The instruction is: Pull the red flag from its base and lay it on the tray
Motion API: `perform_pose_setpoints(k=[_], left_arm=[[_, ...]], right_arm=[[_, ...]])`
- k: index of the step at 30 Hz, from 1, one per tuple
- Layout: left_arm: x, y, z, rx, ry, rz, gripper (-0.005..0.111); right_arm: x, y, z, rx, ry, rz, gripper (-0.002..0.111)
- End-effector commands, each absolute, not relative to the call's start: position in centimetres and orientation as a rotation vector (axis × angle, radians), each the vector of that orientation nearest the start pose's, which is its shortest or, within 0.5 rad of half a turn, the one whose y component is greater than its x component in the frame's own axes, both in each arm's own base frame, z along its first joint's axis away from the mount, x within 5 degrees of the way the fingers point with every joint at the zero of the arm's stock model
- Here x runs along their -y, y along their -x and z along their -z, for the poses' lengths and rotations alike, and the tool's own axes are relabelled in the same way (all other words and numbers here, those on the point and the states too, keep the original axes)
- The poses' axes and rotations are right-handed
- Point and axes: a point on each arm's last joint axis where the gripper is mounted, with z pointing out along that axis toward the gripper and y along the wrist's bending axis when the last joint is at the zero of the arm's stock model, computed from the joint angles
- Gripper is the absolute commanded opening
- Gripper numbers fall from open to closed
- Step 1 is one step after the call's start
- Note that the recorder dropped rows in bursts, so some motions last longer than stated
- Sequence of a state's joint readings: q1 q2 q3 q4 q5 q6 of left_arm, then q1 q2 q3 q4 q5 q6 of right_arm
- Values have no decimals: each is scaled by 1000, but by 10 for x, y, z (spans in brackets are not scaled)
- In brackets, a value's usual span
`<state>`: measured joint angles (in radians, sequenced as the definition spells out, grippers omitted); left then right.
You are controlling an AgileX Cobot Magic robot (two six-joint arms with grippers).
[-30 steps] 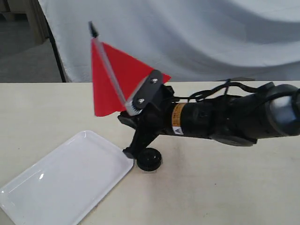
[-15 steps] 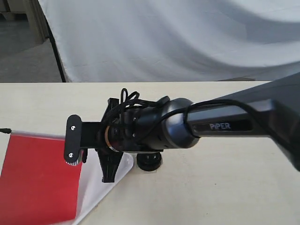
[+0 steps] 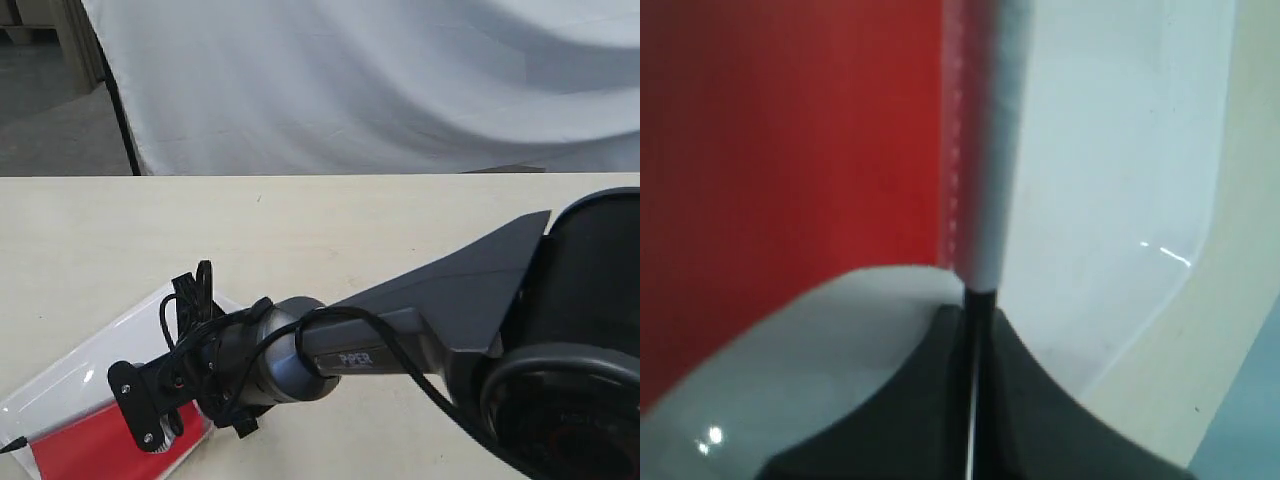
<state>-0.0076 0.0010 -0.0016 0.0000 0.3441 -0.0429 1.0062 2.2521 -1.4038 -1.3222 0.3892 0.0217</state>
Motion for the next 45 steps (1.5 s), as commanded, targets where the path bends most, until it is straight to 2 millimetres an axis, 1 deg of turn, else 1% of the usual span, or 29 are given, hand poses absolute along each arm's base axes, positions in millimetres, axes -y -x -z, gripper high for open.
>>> perform_pose_setpoints(k=[1, 2, 4, 5, 9, 10, 11, 15, 20, 27, 31, 32, 33, 34, 36, 37, 39, 41, 43, 45], left_arm=[[1, -54, -182, -1825, 23, 41, 0], [1, -54, -182, -1825, 23, 41, 0], [1, -54, -182, -1825, 23, 41, 0], [1, -54, -182, -1825, 23, 41, 0], [1, -54, -182, -1825, 23, 41, 0], [1, -54, -182, -1825, 23, 41, 0], [1, -54, -182, -1825, 23, 41, 0], [1, -54, -182, -1825, 23, 41, 0], [1, -54, -182, -1825, 23, 41, 0], [1, -54, -182, -1825, 23, 41, 0], [1, -54, -182, -1825, 23, 41, 0], [1, -54, -182, -1825, 23, 41, 0], [1, -54, -182, -1825, 23, 41, 0], [1, -54, -182, -1825, 23, 41, 0], [1, -54, -182, -1825, 23, 41, 0], [1, -54, -182, -1825, 23, 41, 0], [1, -54, -182, -1825, 23, 41, 0], [1, -54, -182, -1825, 23, 41, 0], [1, -54, -182, -1825, 23, 41, 0], [1, -54, -182, -1825, 23, 41, 0]], right_arm=[[-370, -279, -103, -1164, 2116, 634, 0], [-370, -279, -104, -1173, 2108, 637, 2], [-371, -280, -106, -1187, 2090, 632, 13], [-372, -280, -107, -1198, 2079, 626, 20], [-372, -281, -107, -1224, 2060, 617, 56], [-372, -280, -107, -1233, 2057, 623, 62], [-371, -281, -107, -1249, 2049, 632, 65], [-369, -279, -113, -1335, 1975, 654, 60], [-361, -280, -133, -1491, 1853, 677, 59], [-349, -277, -163, -1607, 1773, 697, 58], [-335, -279, -177, -1740, 1701, 716, 58], [-328, -282, -180, -1792, 1667, 728, 56], [-322, -284, -182, -1841, 1641, 742, 50], [-315, -287, -183, -1901, 1610, 757, 40], [-298, -293, -186, -2023, 1564, 787, 11], [-289, -296, -186, -2111, 1517, 797, 0], [-267, -303, -188, -2276, 1423, 820, 1], [-243, -311, -191, -2458, 1307, 798, 1], [-220, -319, -196, -2612, 1178, 719, -1], [-195, -327, -205, -2770, 995, 552, -1]])
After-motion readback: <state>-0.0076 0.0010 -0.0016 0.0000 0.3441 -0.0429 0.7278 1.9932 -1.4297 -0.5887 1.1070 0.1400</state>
